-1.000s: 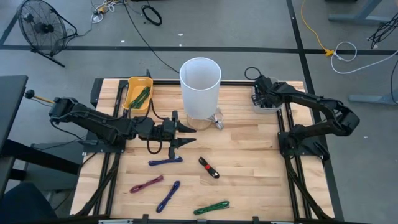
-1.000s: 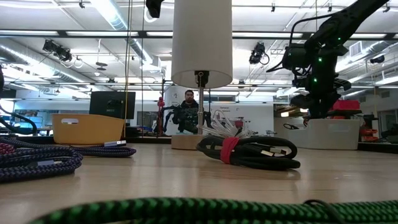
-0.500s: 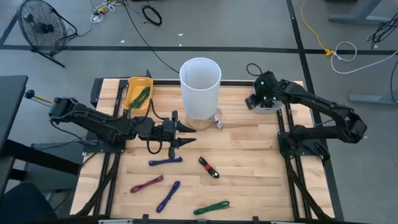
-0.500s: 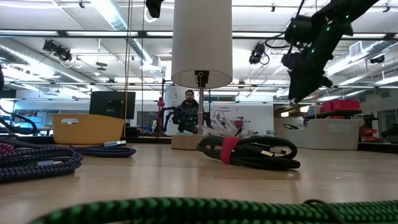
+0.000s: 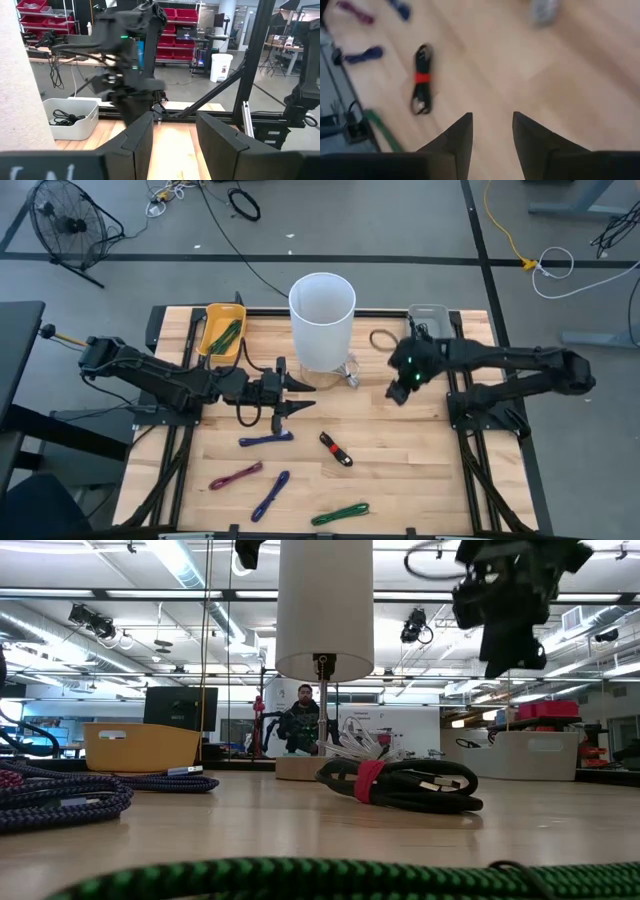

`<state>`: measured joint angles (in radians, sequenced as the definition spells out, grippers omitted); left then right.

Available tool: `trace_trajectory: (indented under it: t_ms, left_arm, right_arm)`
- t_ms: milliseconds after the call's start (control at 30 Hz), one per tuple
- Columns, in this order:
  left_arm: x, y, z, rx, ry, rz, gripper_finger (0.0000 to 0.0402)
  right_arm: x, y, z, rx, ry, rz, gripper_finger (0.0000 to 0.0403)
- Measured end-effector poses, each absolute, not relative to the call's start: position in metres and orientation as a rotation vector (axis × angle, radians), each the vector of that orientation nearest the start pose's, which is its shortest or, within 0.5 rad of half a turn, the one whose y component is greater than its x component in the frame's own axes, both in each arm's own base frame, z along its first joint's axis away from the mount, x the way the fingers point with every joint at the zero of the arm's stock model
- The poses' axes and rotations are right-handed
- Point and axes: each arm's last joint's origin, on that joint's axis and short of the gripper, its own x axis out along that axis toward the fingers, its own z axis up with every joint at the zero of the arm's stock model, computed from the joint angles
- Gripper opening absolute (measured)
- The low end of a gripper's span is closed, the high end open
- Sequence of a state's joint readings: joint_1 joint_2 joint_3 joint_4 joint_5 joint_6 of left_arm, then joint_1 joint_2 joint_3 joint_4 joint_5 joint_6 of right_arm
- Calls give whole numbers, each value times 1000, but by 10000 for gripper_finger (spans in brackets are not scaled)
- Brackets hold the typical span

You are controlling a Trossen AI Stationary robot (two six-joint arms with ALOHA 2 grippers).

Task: Pick & Place USB Port
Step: Put the black USB cable into the gray bin

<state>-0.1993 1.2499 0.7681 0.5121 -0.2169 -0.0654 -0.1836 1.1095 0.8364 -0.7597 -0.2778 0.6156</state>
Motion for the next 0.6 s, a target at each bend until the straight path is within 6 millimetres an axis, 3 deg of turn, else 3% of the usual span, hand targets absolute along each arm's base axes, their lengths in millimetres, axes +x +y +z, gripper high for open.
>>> trace_trajectory:
  t_ms: [300,467,600]
  left_arm:
    - [273,-49,297,-71,-31,18,156]
    - [273,-48,297,-71,-31,18,156]
    - [273,-48,297,-72,-31,18,156]
  right_arm:
    - [228,56,250,747,906,-90,136]
    - [250,98,229,735,875,-27,136]
    - [270,114,207,751,861,-11,136]
